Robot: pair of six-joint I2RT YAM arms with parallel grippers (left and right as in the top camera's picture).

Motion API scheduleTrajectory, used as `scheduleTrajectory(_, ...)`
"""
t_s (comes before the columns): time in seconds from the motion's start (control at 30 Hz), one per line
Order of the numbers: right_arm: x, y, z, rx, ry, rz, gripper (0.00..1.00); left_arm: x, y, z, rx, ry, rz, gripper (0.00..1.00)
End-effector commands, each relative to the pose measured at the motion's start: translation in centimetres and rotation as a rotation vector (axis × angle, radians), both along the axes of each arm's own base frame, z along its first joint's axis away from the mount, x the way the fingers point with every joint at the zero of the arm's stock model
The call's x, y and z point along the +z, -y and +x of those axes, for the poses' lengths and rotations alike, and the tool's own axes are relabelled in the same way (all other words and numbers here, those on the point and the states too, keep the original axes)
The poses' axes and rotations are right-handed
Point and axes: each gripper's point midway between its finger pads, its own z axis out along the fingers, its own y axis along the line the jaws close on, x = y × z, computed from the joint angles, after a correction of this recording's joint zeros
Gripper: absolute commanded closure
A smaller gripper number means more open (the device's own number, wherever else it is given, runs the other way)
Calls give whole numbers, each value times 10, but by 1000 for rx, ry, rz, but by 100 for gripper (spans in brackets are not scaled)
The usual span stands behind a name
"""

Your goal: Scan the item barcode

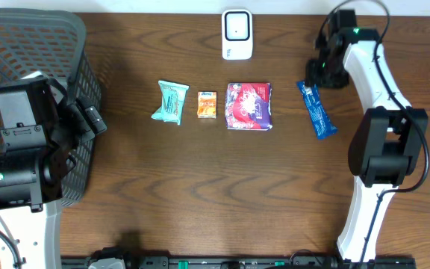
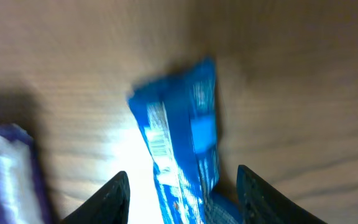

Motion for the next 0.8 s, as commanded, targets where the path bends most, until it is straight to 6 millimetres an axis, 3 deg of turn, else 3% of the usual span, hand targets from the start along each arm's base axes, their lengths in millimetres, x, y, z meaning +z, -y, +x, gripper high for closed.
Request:
scheduleTrajectory(0.0,-29,0,-26,36,-90,-6,50,7,-3,0,14,16,6,2)
scheduleTrajectory(0.2,-63,1,-47,80,-137,-13,52,7,-3,0,14,16,5,2)
scheduleTrajectory(0.27,-67,1,-45,78,-125,-15,62,7,-3,0,14,16,6,2)
scheduleTrajectory(0.37,-66,2,-34,23,-80,-10,75,7,-3,0,14,16,6,2)
scheduleTrajectory(0.77,-49,6,26,-263,139,63,77,7,-3,0,14,16,6,2)
